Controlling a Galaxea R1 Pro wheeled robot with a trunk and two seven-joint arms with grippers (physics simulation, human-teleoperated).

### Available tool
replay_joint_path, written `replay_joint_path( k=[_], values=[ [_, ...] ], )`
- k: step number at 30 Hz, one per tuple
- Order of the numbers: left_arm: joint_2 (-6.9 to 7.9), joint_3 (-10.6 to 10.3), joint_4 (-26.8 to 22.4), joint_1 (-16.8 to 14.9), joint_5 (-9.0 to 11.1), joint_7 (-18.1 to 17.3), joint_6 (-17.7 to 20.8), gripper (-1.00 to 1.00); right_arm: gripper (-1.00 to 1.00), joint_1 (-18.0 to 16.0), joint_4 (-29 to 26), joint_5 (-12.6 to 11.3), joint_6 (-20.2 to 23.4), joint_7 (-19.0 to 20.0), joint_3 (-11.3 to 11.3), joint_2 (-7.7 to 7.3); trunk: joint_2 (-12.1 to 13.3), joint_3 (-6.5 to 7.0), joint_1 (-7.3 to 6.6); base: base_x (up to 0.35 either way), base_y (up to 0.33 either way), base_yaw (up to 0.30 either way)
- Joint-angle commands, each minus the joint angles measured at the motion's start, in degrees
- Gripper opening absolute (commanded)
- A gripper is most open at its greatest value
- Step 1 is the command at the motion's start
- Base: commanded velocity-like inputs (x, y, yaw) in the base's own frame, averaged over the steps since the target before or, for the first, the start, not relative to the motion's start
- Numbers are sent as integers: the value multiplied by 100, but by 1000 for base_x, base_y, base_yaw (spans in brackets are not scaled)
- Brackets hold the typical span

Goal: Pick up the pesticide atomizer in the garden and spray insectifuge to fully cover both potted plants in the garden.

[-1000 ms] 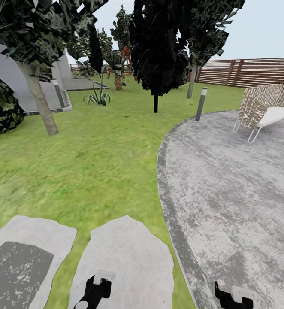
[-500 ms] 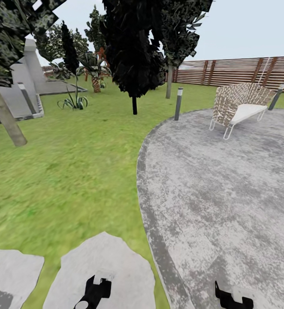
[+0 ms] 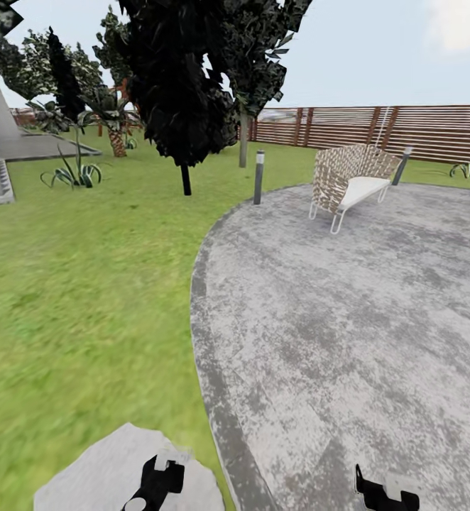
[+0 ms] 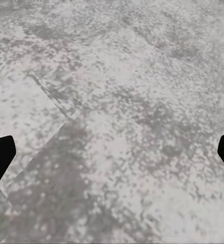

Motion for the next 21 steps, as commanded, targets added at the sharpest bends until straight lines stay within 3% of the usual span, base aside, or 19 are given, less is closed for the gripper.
replay_joint_path(
  k=[1, 21],
  values=[
    [-5, 40, 6, -3, -61, 8, -22, -100, 100, -5, 10, 58, -14, -47, -13, -4, -2, -5, 2, 291, -155, -288],
    [22, 48, 2, -3, -63, 15, -22, -100, 100, -5, 13, 65, -14, -47, -13, -7, -2, -5, 2, 284, -166, -290]
  ],
)
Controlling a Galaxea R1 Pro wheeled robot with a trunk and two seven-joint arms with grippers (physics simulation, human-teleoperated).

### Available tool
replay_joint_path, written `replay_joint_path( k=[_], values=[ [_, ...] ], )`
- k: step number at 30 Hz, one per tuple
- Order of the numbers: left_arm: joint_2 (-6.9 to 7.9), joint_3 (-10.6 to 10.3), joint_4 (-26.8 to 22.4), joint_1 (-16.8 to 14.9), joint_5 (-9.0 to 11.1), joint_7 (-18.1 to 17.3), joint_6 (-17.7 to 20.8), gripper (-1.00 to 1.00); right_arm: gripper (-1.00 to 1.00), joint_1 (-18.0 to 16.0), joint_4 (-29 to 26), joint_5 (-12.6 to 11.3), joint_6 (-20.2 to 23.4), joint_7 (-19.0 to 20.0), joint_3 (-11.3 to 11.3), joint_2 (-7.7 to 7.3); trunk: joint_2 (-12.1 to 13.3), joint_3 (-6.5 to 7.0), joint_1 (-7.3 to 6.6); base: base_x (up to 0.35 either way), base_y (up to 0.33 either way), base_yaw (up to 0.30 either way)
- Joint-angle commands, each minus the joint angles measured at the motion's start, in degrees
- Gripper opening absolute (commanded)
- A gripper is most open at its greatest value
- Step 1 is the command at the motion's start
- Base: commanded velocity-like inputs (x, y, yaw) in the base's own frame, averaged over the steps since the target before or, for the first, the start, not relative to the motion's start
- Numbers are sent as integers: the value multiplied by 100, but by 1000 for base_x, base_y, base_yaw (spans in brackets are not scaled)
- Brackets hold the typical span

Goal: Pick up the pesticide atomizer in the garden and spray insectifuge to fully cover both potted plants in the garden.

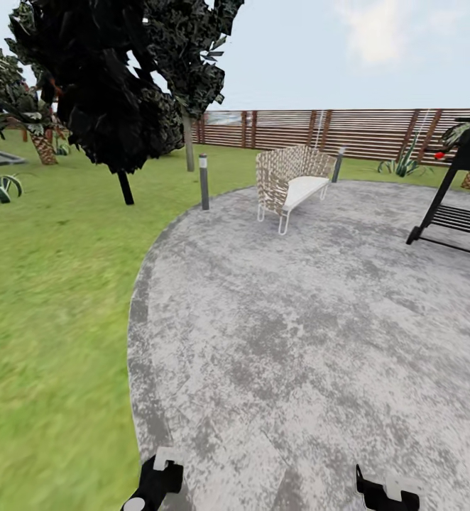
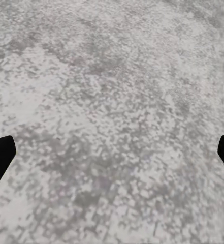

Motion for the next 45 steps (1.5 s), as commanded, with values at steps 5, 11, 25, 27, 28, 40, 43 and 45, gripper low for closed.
replay_joint_path(
  k=[5, 11, 25, 27, 28, 40, 43, 45],
  values=[
    [9, 33, 3, -3, -47, 11, -22, -100, 100, -5, 11, 60, -14, -47, -13, 3, -2, -5, 2, 284, -167, -290],
    [13, 39, 3, -3, -33, 11, -22, -100, 100, -6, 11, 60, -14, -47, -11, 3, -2, -2, 2, 284, -167, -290],
    [15, 40, 3, -3, -25, 11, -22, -100, 100, -5, 19, 60, -8, -39, 0, 0, -2, 29, 2, 298, -134, -290],
    [19, 40, 3, -3, -24, 11, -22, -100, 100, -7, 20, 60, -6, -37, 3, -1, -2, 33, 2, 309, -98, -290],
    [25, 40, 3, -3, -24, 14, -22, -100, 100, -6, 20, 60, -5, -38, 4, 0, -2, 36, 2, 314, -89, -290],
    [40, 41, 8, -3, -24, 34, -22, -100, 100, -5, 3, 56, -5, -42, -4, -2, -2, 58, 2, 330, -31, -160],
    [40, 41, 11, -3, -24, 37, -22, -100, 100, -5, 2, 82, -8, -38, 3, -2, -2, 58, 2, 338, 0, -2],
    [40, 41, 11, -3, -24, 37, -22, -100, 100, -5, -1, 112, -12, -38, 4, -2, -2, 58, 2, 339, 0, -1]
  ],
)
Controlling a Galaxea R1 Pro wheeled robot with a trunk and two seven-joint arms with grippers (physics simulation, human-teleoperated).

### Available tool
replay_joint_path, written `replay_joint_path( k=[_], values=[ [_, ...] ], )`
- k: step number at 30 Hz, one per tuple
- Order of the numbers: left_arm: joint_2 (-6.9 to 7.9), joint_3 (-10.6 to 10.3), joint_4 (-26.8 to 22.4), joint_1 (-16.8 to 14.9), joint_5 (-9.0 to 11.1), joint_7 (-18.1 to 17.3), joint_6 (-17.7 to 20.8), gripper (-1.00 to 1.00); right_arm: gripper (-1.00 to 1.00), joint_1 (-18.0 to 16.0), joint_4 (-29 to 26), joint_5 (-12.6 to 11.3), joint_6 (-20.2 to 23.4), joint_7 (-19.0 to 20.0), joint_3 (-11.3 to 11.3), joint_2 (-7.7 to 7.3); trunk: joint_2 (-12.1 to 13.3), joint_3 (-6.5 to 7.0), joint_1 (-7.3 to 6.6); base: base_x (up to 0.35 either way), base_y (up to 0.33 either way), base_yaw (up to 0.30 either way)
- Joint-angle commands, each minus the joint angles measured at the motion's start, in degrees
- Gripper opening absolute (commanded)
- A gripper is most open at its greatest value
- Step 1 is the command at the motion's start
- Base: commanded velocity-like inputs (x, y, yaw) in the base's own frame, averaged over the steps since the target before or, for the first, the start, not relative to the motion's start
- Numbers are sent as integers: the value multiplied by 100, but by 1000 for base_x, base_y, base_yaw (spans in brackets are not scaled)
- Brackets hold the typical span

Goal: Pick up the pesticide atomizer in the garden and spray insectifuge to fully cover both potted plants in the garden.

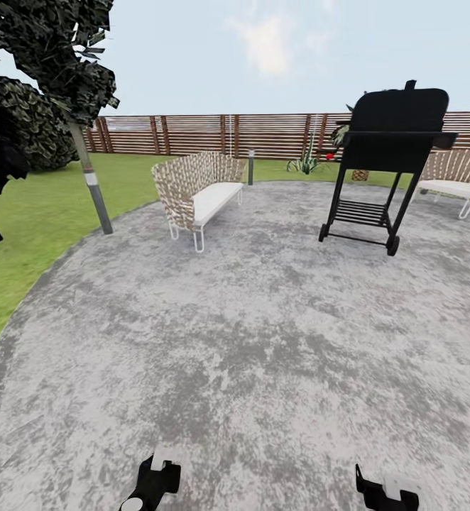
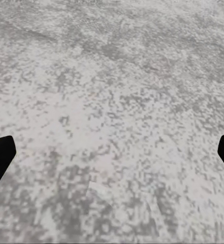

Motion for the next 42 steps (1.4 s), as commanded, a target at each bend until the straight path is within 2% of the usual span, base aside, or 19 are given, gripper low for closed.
replay_joint_path(
  k=[1, 10, 31, 42],
  values=[
    [-5, 41, 6, -4, -60, 11, -23, -100, 100, -5, 11, 76, -15, -43, -8, 1, -2, -5, 2, 338, 0, 0],
    [-7, 41, 6, -3, -43, 11, -23, -100, 100, -5, 29, 88, -17, -46, -5, 7, -2, -2, 2, 339, 0, -11],
    [-7, 41, 6, -3, -42, 11, -23, -100, 100, -5, 30, 88, -17, -47, -5, 7, -2, 85, 2, 338, 0, -247],
    [-9, 41, 6, -4, -42, 11, -23, -100, 100, -5, 30, 88, -13, -48, -5, 6, -2, 85, 2, 338, 0, -44]
  ],
)
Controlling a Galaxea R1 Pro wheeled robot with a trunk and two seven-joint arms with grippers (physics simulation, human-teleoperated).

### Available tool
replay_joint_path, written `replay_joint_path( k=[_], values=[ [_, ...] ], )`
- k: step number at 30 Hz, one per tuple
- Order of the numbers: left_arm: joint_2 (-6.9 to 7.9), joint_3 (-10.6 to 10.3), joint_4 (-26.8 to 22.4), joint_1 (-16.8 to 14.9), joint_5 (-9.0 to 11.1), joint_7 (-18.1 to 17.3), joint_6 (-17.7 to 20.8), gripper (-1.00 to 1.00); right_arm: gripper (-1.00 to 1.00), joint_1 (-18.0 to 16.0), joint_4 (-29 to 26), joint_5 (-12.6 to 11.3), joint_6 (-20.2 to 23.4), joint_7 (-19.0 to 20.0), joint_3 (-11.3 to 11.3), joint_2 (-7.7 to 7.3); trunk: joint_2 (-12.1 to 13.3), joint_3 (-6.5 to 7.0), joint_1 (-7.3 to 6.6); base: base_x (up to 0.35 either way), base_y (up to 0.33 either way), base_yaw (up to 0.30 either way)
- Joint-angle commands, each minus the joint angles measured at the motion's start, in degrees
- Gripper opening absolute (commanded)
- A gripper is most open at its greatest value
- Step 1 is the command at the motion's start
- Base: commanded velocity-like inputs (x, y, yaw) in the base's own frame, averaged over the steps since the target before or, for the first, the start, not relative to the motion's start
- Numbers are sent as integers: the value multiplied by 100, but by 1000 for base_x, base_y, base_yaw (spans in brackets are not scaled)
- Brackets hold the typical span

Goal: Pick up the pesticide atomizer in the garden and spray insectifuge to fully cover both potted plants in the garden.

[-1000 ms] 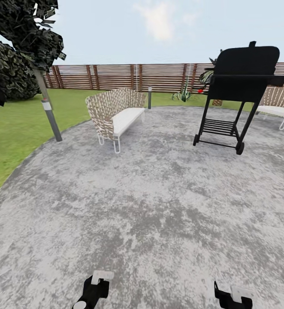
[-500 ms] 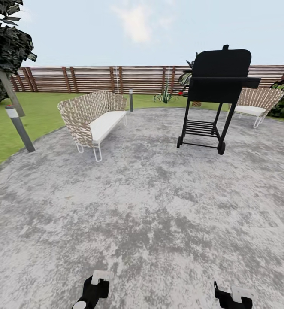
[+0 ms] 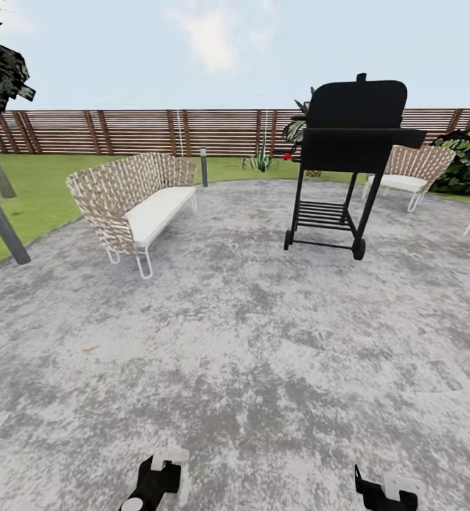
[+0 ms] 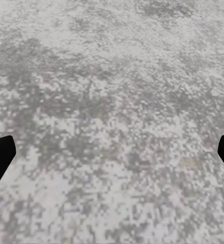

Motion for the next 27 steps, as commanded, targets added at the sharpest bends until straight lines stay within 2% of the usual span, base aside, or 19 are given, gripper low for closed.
replay_joint_path(
  k=[1, 13, 19, 27],
  values=[
    [-5, 41, 5, -4, -60, 11, -23, -100, 100, -5, 10, 60, -13, -47, -14, -5, -2, -5, 2, 338, 0, 0],
    [-3, 41, 11, -3, -73, 35, -23, -100, 100, -5, 15, 52, -11, -47, -14, -9, -2, -5, 2, 338, 0, 0],
    [170, 48, 90, -1, -67, 54, -276, -100, 100, -5, 18, 52, -11, -47, -15, -9, -2, -5, 2, 338, 0, 0],
    [190, 55, 97, 3, -65, 64, -338, -100, 100, -5, 19, 52, -11, -47, -14, -9, -2, -5, 2, 337, 37, 0]
  ],
)
